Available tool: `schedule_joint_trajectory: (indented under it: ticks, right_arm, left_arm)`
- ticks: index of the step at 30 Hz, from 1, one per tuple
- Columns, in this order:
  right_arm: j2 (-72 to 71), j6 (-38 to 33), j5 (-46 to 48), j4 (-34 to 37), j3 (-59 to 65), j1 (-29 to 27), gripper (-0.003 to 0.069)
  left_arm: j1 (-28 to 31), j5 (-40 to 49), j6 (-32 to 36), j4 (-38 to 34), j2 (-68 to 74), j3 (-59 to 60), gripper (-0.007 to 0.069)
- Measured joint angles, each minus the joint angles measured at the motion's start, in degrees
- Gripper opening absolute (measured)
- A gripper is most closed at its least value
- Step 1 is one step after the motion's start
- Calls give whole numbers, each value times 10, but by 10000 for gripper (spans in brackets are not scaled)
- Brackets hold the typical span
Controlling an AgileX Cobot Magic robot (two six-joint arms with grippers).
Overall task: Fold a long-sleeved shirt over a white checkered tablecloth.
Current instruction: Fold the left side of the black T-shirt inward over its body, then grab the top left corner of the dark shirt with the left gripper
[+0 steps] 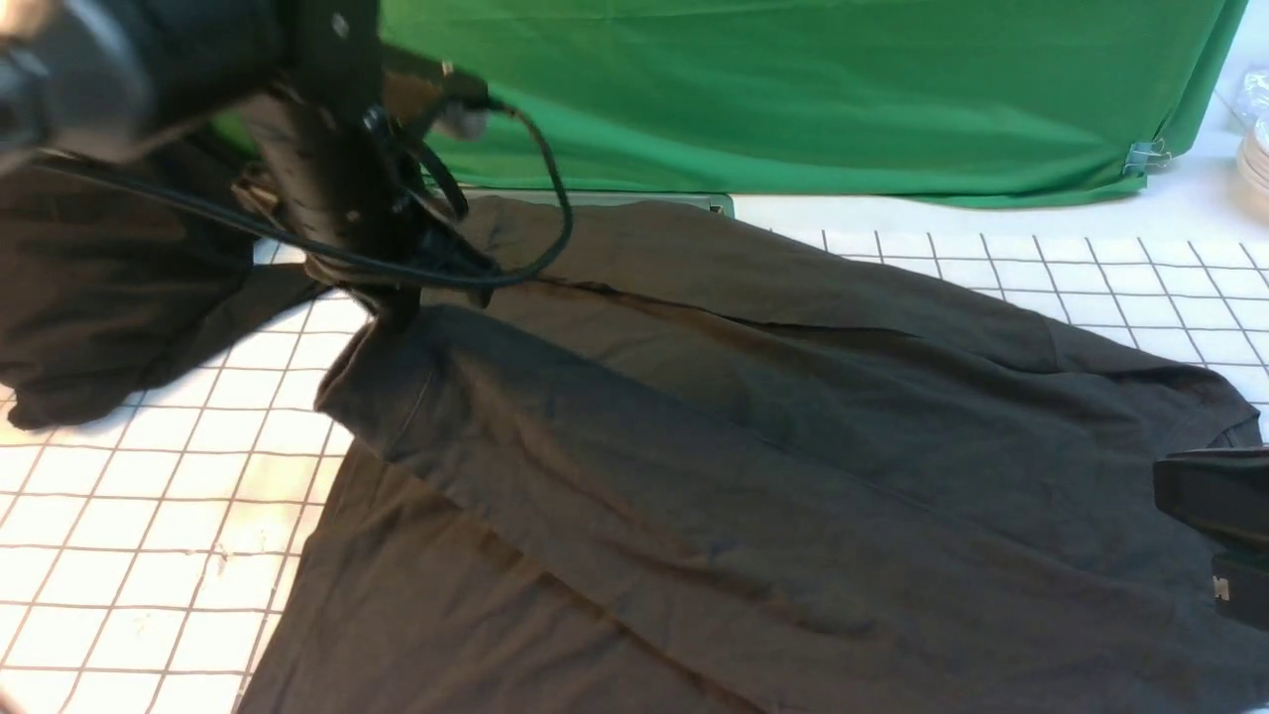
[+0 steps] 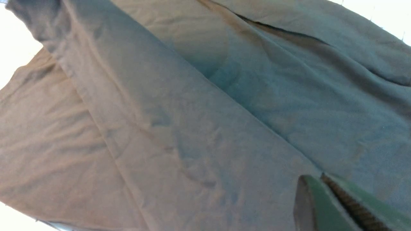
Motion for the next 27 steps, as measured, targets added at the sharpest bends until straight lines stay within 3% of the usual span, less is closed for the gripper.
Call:
schedule_joint_trajectory:
  ticks: [9, 12, 16, 17, 18, 21, 23, 27]
  right_arm:
    - [0, 0, 6, 0, 0, 0, 11]
    - [0, 1, 8, 0, 0, 0, 14]
    - [1, 1, 9, 0, 0, 0, 17]
    - [1, 1, 10, 0, 0, 0, 17]
    - [1, 1, 10, 0, 0, 0, 19]
    - [2, 3, 13, 0, -1, 0, 19]
    - [3, 3, 14, 0, -1, 0, 20]
    - [3, 5, 17, 0, -1, 0, 27]
  left_arm:
    - [4, -37, 19, 2, 54, -2, 48]
    - [4, -55, 22, 24, 55, -3, 146]
    - [4, -68, -13, 85, 55, -5, 345]
    - [4, -68, -16, 89, 55, -5, 345]
    - [5, -70, -40, 114, 56, -10, 418]
    - [20, -85, -108, 138, 66, -45, 514]
    - [30, -96, -124, 127, 75, -74, 533]
    - [72, -144, -123, 30, 137, -184, 543]
